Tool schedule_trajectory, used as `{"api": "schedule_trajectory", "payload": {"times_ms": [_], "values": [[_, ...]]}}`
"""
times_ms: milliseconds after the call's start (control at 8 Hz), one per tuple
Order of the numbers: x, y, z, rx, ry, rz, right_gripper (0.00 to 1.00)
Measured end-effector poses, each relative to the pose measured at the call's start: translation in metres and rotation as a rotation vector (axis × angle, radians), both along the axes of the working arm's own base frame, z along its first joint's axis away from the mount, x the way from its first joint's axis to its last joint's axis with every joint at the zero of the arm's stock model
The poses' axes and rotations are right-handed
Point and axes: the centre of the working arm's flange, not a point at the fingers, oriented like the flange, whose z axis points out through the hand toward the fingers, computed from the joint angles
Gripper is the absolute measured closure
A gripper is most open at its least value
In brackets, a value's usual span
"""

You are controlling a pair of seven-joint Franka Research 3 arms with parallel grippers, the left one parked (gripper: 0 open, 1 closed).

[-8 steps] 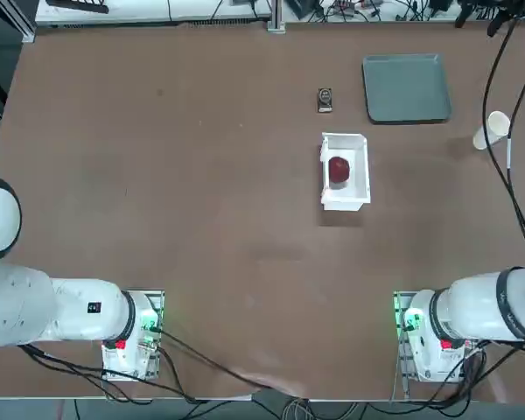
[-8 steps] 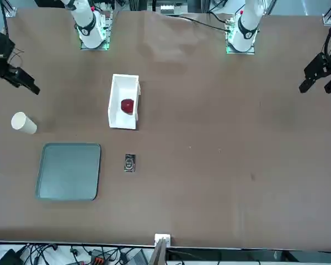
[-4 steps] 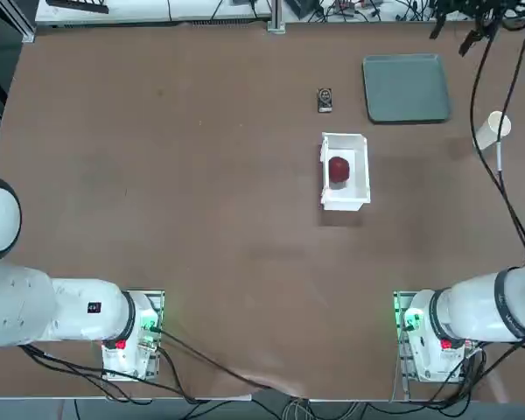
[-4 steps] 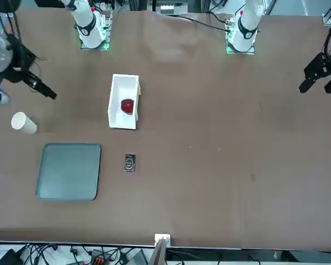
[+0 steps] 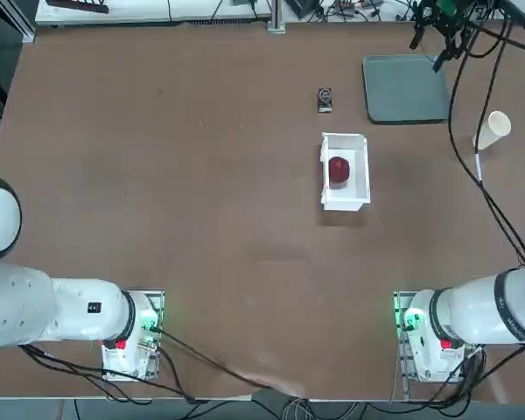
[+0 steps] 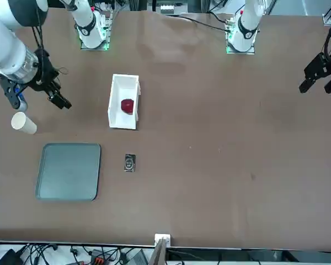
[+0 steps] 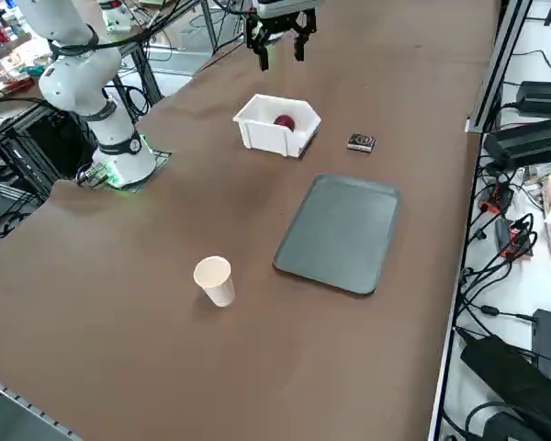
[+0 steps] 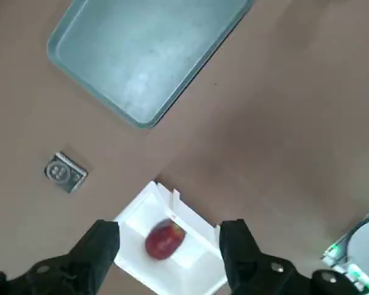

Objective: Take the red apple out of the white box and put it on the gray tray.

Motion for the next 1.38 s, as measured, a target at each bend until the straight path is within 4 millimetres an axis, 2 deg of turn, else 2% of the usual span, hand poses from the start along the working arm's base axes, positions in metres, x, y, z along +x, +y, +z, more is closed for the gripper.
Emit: {"api": "schedule_trajectory", "payload": {"times_ms": [500, 1375], "values": [[0.000, 0.001, -0.021, -0.005, -0.014, -0.143, 0.01], [-0.001, 0.004, -0.044, -0.006, -0.028, -0.309, 0.01]]}}
